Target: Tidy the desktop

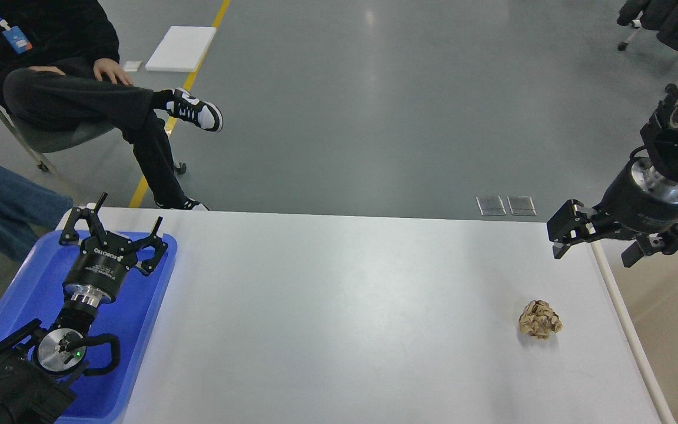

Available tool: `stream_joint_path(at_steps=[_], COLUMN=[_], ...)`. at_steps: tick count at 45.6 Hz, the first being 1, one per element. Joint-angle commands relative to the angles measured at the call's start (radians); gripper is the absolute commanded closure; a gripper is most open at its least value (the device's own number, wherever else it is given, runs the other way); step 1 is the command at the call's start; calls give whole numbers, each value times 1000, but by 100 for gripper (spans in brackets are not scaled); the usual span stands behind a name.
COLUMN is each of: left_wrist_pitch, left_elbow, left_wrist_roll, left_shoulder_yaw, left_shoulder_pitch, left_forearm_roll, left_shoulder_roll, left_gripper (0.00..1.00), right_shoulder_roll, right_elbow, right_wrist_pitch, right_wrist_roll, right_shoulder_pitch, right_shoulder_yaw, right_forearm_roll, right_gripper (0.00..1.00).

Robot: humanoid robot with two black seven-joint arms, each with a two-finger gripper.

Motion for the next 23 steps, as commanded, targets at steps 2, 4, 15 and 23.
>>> stream_joint_path(at_steps=[2, 4, 15, 23], left_wrist_pitch=[0, 0, 0, 0], left_elbow=[0, 0, 0, 0], left_wrist_roll=[0, 1, 0, 0], left_shoulder_yaw=[0, 0, 0, 0], left_shoulder_pitch=[0, 0, 0, 1], left_forearm_roll=[0, 0, 0, 0], left_shoulder_roll=[0, 0, 0, 0], left_gripper=[1, 1, 1, 1], right_shoulder_roll=[-1, -1, 12, 26], right_elbow=[51, 53, 54, 53], right_wrist_pitch=[24, 24, 24, 24], right_wrist_roll=[2, 3, 2, 2], right_shoulder_pitch=[133, 143, 174, 165], right_shoulder_yaw=[-20, -13, -5, 20], right_forearm_roll=[3, -7, -18, -76], right_gripper=[0, 0, 0, 0])
